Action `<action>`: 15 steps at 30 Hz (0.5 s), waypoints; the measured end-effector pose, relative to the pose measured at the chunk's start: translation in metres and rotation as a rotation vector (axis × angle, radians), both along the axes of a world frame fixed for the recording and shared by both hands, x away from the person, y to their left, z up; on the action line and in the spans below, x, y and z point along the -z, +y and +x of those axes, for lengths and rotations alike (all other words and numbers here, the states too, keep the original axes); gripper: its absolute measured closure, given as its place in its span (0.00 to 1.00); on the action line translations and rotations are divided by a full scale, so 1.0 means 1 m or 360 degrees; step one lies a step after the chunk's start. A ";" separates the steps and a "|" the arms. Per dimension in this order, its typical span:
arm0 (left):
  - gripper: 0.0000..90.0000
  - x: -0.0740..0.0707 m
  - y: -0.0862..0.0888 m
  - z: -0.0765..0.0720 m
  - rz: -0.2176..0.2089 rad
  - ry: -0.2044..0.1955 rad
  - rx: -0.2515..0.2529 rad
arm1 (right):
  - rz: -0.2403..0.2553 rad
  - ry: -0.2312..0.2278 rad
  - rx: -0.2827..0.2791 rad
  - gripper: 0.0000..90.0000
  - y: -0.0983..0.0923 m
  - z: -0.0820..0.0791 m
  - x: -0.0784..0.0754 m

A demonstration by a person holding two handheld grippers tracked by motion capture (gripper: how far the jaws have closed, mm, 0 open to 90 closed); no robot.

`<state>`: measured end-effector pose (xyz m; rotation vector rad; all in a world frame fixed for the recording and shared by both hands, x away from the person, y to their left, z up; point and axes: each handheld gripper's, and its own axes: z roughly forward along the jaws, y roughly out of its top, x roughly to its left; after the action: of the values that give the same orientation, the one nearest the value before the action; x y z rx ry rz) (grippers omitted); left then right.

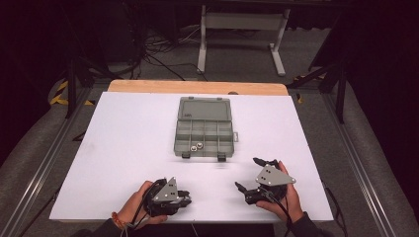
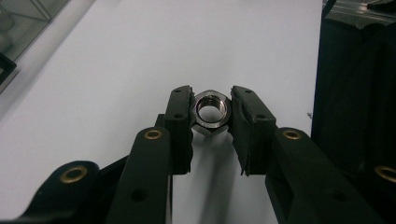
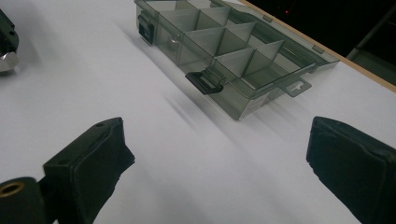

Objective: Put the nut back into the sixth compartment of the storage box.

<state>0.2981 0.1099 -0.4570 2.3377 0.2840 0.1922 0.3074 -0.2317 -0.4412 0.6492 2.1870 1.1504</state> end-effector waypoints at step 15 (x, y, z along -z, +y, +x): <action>0.78 -0.008 0.006 0.002 -0.0033 -0.0049 -0.0053 | 0.0010 -0.0014 0.0012 0.06 -0.002 0.000 -0.001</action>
<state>0.3001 0.1159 -0.4491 2.3087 0.3084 0.2403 0.3077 -0.2335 -0.4402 0.6532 2.1723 1.1544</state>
